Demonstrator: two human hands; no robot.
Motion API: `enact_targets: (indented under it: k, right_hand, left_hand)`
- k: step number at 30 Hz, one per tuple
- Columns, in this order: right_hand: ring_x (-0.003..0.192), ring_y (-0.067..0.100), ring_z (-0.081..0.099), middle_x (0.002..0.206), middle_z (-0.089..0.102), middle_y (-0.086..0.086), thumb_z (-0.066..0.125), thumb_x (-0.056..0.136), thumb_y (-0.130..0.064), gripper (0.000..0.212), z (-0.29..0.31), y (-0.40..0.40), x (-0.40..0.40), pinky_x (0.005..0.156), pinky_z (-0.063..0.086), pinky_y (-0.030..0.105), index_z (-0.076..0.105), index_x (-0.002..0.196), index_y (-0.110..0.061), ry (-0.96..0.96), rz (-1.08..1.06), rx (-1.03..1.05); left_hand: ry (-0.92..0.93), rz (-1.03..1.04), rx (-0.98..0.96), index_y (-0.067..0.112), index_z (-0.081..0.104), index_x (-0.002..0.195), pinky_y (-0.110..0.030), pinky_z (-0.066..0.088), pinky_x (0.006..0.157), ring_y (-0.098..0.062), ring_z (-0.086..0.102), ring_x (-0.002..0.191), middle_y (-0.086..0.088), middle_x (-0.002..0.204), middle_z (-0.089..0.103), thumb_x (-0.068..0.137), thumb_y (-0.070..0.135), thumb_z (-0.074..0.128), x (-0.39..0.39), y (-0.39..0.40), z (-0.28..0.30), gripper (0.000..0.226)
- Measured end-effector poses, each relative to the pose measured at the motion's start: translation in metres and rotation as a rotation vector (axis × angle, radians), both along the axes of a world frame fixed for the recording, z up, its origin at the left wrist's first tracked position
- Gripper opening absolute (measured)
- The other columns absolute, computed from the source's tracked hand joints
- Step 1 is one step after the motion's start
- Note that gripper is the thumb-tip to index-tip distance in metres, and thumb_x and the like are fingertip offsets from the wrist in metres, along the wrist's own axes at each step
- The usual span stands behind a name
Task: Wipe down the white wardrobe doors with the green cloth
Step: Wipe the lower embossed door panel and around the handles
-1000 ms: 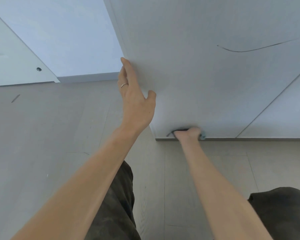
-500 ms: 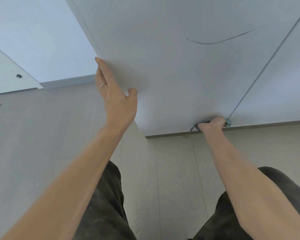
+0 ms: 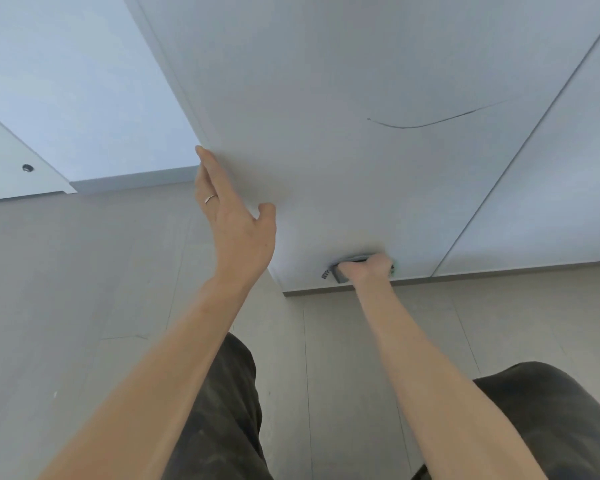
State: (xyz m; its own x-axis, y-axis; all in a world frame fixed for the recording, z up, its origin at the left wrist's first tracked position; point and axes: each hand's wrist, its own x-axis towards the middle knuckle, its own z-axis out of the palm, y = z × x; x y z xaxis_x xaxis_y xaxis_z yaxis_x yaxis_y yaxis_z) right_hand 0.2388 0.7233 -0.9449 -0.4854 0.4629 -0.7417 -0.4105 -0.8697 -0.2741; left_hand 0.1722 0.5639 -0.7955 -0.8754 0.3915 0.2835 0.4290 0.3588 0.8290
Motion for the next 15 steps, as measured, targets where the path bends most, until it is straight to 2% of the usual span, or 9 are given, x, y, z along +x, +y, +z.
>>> enact_targets:
  k: [3,4,5,6,8,10,12,13,15]
  right_hand:
    - [0.133,0.031,0.050,0.150,0.050,0.010,0.041,0.103,-0.023,0.043,0.007,0.034,0.015,0.110,0.041,0.037,0.048,0.143,-0.010,-0.365,-0.010,0.093]
    - [0.136,0.026,0.047,0.153,0.047,0.005,0.038,0.104,-0.029,0.044,0.005,0.039,0.012,0.112,0.037,0.033,0.045,0.145,-0.016,-0.309,-0.088,0.016]
    - [0.139,0.023,0.045,0.157,0.044,0.000,0.035,0.104,-0.036,0.045,0.011,0.032,0.008,0.115,0.034,0.036,0.044,0.147,-0.023,-0.195,-0.161,-0.013]
    - [0.141,0.023,0.042,0.159,0.040,-0.004,0.034,0.103,-0.044,0.048,0.013,0.025,-0.001,0.118,0.029,0.043,0.043,0.148,-0.029,-0.145,-0.155,0.032]
    - [0.141,0.025,0.040,0.153,0.041,-0.006,0.032,0.102,-0.054,0.052,0.024,-0.010,-0.026,0.118,0.026,0.055,0.042,0.149,-0.035,-0.004,-0.196,-0.014]
    - [0.121,0.026,0.056,0.136,0.058,0.003,0.035,0.102,-0.052,0.043,0.046,-0.067,-0.059,0.103,0.044,0.043,0.057,0.128,-0.025,0.144,-0.113,-0.104]
    - [0.107,0.024,0.062,0.120,0.066,0.006,0.039,0.102,-0.045,0.039,0.070,-0.107,-0.077,0.090,0.049,0.033,0.061,0.114,-0.015,0.284,-0.047,-0.212]
    - [0.111,0.026,0.061,0.120,0.066,0.009,0.038,0.103,-0.042,0.041,0.077,-0.115,-0.081,0.091,0.050,0.033,0.060,0.119,-0.011,0.322,-0.026,-0.246]
    - [0.116,0.031,0.058,0.120,0.065,0.014,0.032,0.105,-0.028,0.040,0.087,-0.108,-0.077,0.089,0.051,0.038,0.060,0.125,-0.007,0.289,0.043,-0.205]
  left_hand:
    - [-0.006,0.022,0.029,0.018,-0.015,0.165,-0.013,0.026,0.117,-0.016,0.004,0.155,-0.003,0.171,0.004,0.090,-0.004,0.054,0.003,0.003,-0.001,0.105]
    - [-0.009,0.029,0.038,0.018,-0.014,0.165,-0.014,0.026,0.118,-0.014,0.006,0.153,-0.002,0.171,0.004,0.089,-0.004,0.054,0.004,0.004,-0.001,0.105]
    - [-0.011,0.038,0.045,0.019,-0.014,0.166,-0.025,0.027,0.123,-0.009,0.008,0.149,0.000,0.171,0.005,0.089,-0.002,0.055,0.004,0.006,-0.001,0.105]
    - [-0.016,0.044,0.058,0.021,-0.014,0.166,-0.038,0.027,0.125,-0.004,0.010,0.145,0.002,0.171,0.005,0.089,-0.001,0.055,0.005,0.007,0.001,0.105]
    - [-0.026,0.041,0.067,0.022,-0.013,0.166,-0.050,0.025,0.125,-0.005,0.009,0.147,0.004,0.172,0.005,0.090,0.001,0.055,0.006,0.007,0.003,0.104]
    - [-0.043,0.031,0.061,0.023,-0.012,0.166,-0.052,0.026,0.125,-0.014,0.007,0.154,0.005,0.172,0.005,0.090,0.005,0.055,0.004,0.005,0.003,0.103]
    - [-0.058,0.010,0.048,0.027,-0.010,0.167,-0.054,0.031,0.123,-0.023,0.011,0.156,0.008,0.171,0.008,0.091,0.012,0.054,0.002,-0.001,0.002,0.100]
    - [-0.068,-0.001,0.044,0.029,-0.008,0.167,-0.053,0.033,0.122,-0.021,0.015,0.156,0.009,0.170,0.011,0.093,0.014,0.054,0.001,-0.004,0.003,0.098]
    - [-0.076,-0.036,0.057,0.029,-0.003,0.167,-0.046,0.031,0.124,0.003,0.019,0.149,0.007,0.168,0.018,0.099,0.013,0.056,-0.001,-0.011,0.007,0.091]
